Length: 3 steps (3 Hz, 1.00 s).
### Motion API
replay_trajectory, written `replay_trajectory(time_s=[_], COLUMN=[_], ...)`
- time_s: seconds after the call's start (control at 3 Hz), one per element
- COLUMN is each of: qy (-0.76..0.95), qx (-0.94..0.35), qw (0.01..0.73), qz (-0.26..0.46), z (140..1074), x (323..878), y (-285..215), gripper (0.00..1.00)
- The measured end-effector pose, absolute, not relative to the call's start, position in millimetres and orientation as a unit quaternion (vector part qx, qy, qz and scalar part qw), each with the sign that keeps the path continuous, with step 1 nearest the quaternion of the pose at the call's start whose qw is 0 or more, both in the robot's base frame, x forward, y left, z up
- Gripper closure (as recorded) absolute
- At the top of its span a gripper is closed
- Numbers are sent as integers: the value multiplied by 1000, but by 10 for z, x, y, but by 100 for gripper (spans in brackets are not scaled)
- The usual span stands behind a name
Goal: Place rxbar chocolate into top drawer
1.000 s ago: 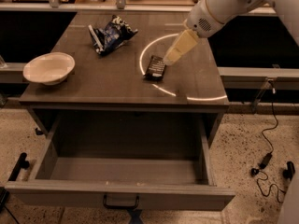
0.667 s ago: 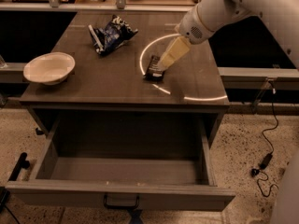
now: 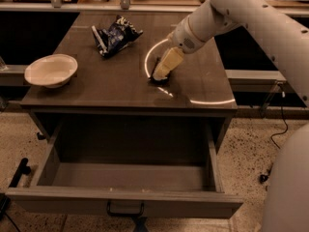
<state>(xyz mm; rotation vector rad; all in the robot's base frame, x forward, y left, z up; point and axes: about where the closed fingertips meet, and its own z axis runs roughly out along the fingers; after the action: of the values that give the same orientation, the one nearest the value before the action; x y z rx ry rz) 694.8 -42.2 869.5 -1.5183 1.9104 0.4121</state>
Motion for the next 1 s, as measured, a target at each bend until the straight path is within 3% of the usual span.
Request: replay_trajectory(time_s=[0.33, 1.0], qy=[728, 735], qx=[-589, -595], qw=[314, 285], qz=[157, 155], z=[8555, 8304], x=[6945, 6847], y=[-374, -499], gripper=[6, 35])
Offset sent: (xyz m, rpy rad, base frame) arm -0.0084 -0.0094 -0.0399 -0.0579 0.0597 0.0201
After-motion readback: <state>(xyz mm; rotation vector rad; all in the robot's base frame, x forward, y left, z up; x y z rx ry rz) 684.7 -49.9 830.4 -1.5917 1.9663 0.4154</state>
